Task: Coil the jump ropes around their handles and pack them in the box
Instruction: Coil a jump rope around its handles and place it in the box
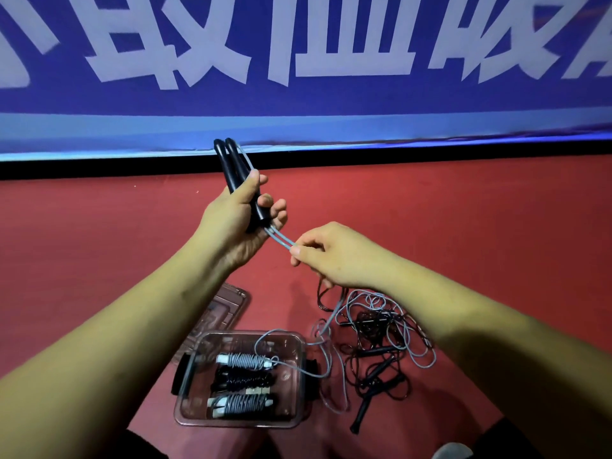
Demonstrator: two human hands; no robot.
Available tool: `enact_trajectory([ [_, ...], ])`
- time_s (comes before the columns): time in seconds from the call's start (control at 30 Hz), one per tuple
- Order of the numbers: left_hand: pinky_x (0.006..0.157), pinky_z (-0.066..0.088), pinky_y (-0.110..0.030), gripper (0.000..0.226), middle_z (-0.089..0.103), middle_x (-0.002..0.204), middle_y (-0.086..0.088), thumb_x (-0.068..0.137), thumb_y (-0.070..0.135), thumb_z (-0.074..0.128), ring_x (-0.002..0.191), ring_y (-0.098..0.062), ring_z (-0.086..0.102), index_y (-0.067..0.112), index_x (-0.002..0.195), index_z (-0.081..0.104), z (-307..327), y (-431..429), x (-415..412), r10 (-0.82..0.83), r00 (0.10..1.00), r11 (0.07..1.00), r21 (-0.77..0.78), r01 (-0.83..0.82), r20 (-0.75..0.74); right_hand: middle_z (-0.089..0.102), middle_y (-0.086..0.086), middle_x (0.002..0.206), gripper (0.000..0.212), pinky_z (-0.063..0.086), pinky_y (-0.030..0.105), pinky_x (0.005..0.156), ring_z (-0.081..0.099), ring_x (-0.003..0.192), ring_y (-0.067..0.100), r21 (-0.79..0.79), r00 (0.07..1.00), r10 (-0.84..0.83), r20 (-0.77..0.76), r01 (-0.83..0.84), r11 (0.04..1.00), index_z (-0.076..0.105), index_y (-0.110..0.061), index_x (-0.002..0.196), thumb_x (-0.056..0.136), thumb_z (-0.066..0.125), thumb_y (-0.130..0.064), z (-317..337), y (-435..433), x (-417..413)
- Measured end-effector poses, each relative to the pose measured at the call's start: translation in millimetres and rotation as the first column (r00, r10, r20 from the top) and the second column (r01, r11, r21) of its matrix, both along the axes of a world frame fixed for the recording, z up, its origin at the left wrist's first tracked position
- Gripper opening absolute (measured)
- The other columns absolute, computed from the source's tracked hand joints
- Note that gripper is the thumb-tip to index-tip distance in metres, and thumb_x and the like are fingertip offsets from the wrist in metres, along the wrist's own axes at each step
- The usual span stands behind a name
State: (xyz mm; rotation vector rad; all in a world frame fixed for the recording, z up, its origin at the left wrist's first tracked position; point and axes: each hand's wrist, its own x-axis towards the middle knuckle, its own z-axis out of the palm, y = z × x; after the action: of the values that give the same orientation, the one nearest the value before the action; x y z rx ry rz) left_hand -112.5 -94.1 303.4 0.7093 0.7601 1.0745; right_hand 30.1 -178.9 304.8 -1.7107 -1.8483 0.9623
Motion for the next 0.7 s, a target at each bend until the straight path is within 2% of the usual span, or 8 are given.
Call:
enact_trajectory([
  [0.1, 0.057, 0.056, -0.027, 0.009, 0.044, 0.053, 0.000, 0.100, 0.016, 0.056, 0.057, -0.017, 0.066, 0.008, 0.101, 0.051, -3, 5, -4, -0.003, 0.999, 0.999, -0.038, 0.001, -0.040, 0.041, -0.007, 0.044, 0.027, 0.027, 0.017, 0.043, 0.036, 0.039, 0.006, 0.093, 0.991, 0.036, 0.130, -0.048, 0.994, 0.073, -0.015, 0.088, 0.098, 0.053, -0.029, 3, 1, 0],
  [0.23, 0.045, 0.045, -0.020, 0.012, 0.039, 0.050, 0.002, 0.099, 0.012, 0.054, 0.043, -0.010, 0.048, 0.005, 0.089, 0.054, -3, 11, -5, -0.046, 0.999, 0.995, -0.085, 0.046, -0.003, 0.043, -0.007, 0.051, 0.026, 0.029, 0.015, 0.045, 0.040, 0.044, 0.005, 0.140, 0.976, 0.075, 0.205, -0.105, 0.985, 0.073, -0.012, 0.091, 0.098, 0.053, -0.028, 11, 2, 1],
  [0.3, 0.042, 0.038, -0.018, 0.018, 0.036, 0.049, 0.004, 0.100, 0.016, 0.053, 0.039, -0.007, 0.039, 0.008, 0.084, 0.050, -1, 14, -5, -0.064, 0.997, 0.994, -0.087, 0.068, 0.052, 0.048, -0.010, 0.059, 0.021, 0.030, 0.013, 0.050, 0.044, 0.054, 0.005, 0.157, 0.962, 0.074, 0.262, -0.118, 0.981, 0.072, -0.015, 0.097, 0.096, 0.056, -0.029, 14, 5, 5],
  [0.4, 0.039, 0.032, -0.018, 0.025, 0.033, 0.050, 0.004, 0.100, 0.023, 0.054, 0.038, -0.007, 0.032, 0.012, 0.080, 0.044, -7, 19, -4, -0.029, 0.999, 0.995, -0.097, 0.031, 0.026, 0.061, -0.007, 0.076, 0.014, 0.045, 0.030, 0.068, 0.055, 0.074, 0.017, 0.150, 0.932, 0.137, 0.335, -0.196, 0.969, 0.069, -0.024, 0.097, 0.093, 0.058, -0.031, 15, 6, 7],
  [0.5, 0.038, 0.031, -0.016, 0.030, 0.032, 0.047, 0.004, 0.101, 0.023, 0.053, 0.035, -0.007, 0.031, 0.013, 0.075, 0.041, -19, 25, -2, 0.035, 0.998, 0.991, -0.131, -0.042, -0.057, 0.062, 0.001, 0.073, 0.017, 0.050, 0.041, 0.070, 0.056, 0.073, 0.025, 0.170, 0.905, 0.163, 0.393, -0.246, 0.954, 0.065, -0.016, 0.087, 0.093, 0.057, -0.029, 13, 4, 0],
  [0.57, 0.037, 0.030, -0.014, 0.034, 0.031, 0.045, 0.005, 0.102, 0.025, 0.051, 0.033, -0.007, 0.030, 0.014, 0.072, 0.039, -21, 30, -3, 0.071, 0.997, 0.979, -0.193, -0.070, -0.002, 0.064, 0.003, 0.071, 0.015, 0.051, 0.039, 0.069, 0.059, 0.070, 0.024, 0.179, 0.923, 0.151, 0.354, -0.226, 0.958, 0.066, -0.015, 0.085, 0.092, 0.058, -0.026, 16, 5, -1],
  [0.63, 0.037, 0.030, -0.015, 0.037, 0.031, 0.045, 0.005, 0.103, 0.026, 0.049, 0.033, -0.007, 0.030, 0.015, 0.070, 0.037, -19, 37, -8, 0.126, 0.988, 0.966, -0.236, -0.101, 0.092, 0.069, 0.004, 0.073, 0.012, 0.052, 0.028, 0.066, 0.068, 0.064, 0.015, 0.116, 0.956, 0.176, 0.235, -0.208, 0.971, 0.066, -0.014, 0.087, 0.094, 0.057, -0.018, 17, 8, 0],
  [0.7, 0.037, 0.030, -0.016, 0.037, 0.031, 0.045, 0.005, 0.103, 0.027, 0.049, 0.034, -0.006, 0.030, 0.017, 0.070, 0.036, -16, 44, -15, 0.179, 0.971, 0.961, -0.239, -0.138, 0.159, 0.068, 0.007, 0.072, 0.011, 0.049, 0.022, 0.060, 0.068, 0.056, 0.013, 0.078, 0.973, 0.178, 0.150, -0.191, 0.978, 0.065, -0.011, 0.090, 0.094, 0.056, -0.014, 19, 9, 2],
])
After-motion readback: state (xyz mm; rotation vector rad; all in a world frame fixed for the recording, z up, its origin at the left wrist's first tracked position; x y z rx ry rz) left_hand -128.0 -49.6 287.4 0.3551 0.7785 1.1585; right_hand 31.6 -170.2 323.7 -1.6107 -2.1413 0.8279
